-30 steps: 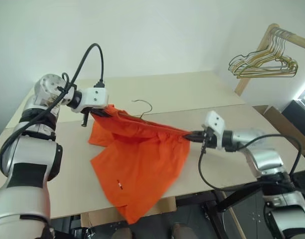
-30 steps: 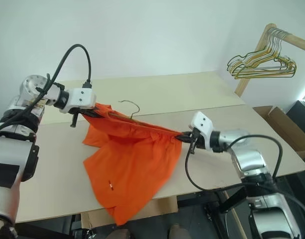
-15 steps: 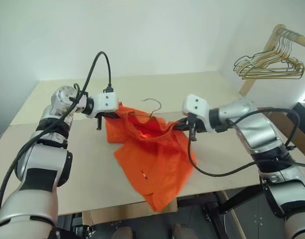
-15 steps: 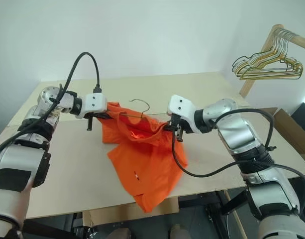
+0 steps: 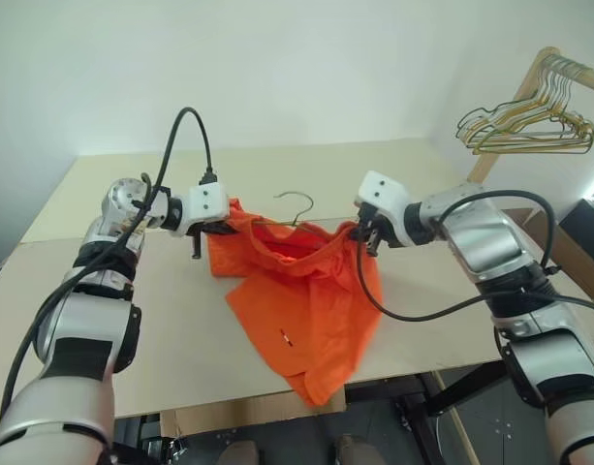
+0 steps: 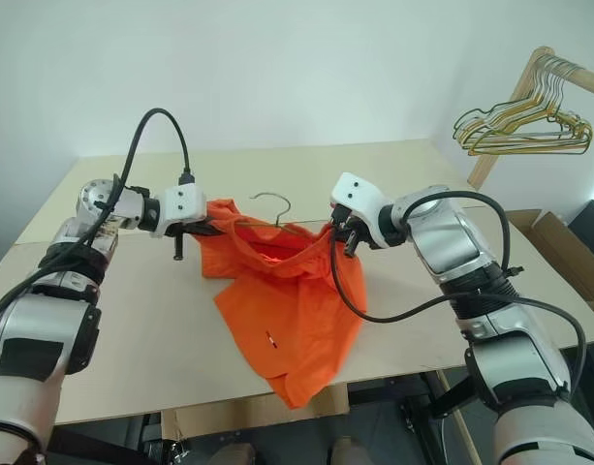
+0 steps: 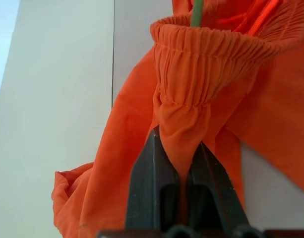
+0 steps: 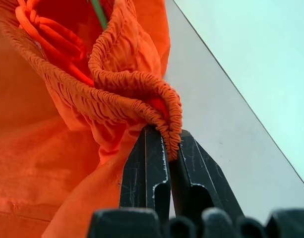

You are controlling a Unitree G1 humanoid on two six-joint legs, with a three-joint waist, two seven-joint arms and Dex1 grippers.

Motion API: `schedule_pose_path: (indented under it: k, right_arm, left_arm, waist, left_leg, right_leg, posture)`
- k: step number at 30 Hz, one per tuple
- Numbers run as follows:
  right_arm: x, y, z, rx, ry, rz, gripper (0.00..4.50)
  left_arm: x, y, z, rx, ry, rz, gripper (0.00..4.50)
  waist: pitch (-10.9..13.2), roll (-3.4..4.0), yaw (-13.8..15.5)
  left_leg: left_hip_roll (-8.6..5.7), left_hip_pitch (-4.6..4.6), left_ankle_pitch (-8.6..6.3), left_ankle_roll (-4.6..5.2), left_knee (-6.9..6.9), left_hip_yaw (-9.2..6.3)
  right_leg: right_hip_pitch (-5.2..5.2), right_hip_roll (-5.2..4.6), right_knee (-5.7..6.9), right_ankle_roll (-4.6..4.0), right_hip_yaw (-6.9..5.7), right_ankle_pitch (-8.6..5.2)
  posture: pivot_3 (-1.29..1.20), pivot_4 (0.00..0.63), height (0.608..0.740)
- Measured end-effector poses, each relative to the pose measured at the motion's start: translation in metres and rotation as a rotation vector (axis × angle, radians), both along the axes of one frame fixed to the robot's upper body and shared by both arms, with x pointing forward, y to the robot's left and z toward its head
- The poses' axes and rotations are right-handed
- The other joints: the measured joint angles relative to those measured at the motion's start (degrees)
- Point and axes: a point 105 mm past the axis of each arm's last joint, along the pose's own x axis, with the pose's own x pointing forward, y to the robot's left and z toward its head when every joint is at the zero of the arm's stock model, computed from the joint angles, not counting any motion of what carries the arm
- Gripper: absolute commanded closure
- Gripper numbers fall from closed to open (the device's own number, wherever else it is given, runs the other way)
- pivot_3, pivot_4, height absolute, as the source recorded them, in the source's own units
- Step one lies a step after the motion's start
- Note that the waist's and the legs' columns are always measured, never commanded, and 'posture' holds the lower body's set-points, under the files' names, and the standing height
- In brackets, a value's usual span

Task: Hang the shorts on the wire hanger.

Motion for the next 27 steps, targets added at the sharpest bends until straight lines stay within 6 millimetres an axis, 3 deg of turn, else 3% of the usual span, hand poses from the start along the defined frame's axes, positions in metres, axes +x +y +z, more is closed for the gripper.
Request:
schedule_pose_path:
  k: [1, 7, 12, 17, 23, 27]
  right_arm:
    - [-0.001, -0.001, 0.001, -0.006, -0.01, 0.006, 4.42]
    - [-0.006, 0.0, 0.003, -0.017, -0.039, 0.04, 2.66]
    - [-0.013, -0.012, 0.001, -0.101, -0.122, 0.106, 2.66]
    - [-0.02, -0.025, 0.006, -0.202, -0.25, 0.18, 2.66]
    - [-0.027, -0.038, 0.043, -0.187, -0.406, 0.189, 2.66]
    - [-0.028, -0.041, 0.056, -0.16, -0.454, 0.176, 2.66]
  left_arm:
    - [0.001, 0.0, 0.002, -0.031, 0.004, 0.01, 4.5]
    - [-0.001, -0.004, 0.005, -0.073, -0.008, 0.002, 4.5]
    - [-0.008, -0.008, -0.003, -0.116, 0.041, -0.028, 4.5]
    - [-0.011, -0.012, 0.007, -0.168, 0.047, -0.054, 4.5]
    - [-0.013, -0.013, 0.015, -0.269, 0.09, -0.063, 4.5]
    - [-0.016, -0.016, 0.018, -0.278, 0.093, -0.092, 4.5]
  waist:
    - [0.0, 0.0, -0.01]
    - [-0.01, 0.01, -0.05]
    - [-0.01, 0.01, -0.01]
    - [-0.01, 0.01, -0.02]
    - [-0.01, 0.01, -0.39]
    - [-0.01, 0.01, -0.53]
  left_leg:
    - [0.0, 0.0, 0.0, 0.0, 0.0, 0.0]
    - [0.0, 0.02, 0.0, 0.0, 0.0, -0.01]
    - [0.0, -0.03, 0.0, 0.0, 0.02, -0.02]
    - [0.0, -0.02, 0.0, 0.0, 0.02, -0.01]
    - [0.0, 0.07, 0.0, 0.0, 0.02, -0.01]
    - [0.0, 0.09, 0.0, 0.0, 0.03, 0.0]
  right_leg:
    - [0.0, 0.0, 0.0, 0.0, 0.0, 0.0]
    - [0.02, 0.0, 0.01, 0.0, -0.01, 0.0]
    - [0.01, -0.01, -0.03, 0.0, -0.03, 0.0]
    - [0.02, -0.01, -0.03, 0.0, -0.03, 0.0]
    - [0.08, 0.0, -0.05, 0.0, -0.02, 0.0]
    - [0.09, 0.0, -0.07, 0.0, 0.0, 0.0]
  posture:
    - [0.02, 0.0, 0.74]
    - [0.02, 0.0, 0.74]
    - [0.01, 0.0, 0.74]
    - [0.0, 0.0, 0.74]
    - [-0.01, 0.0, 0.74]
    - [-0.02, 0.0, 0.74]
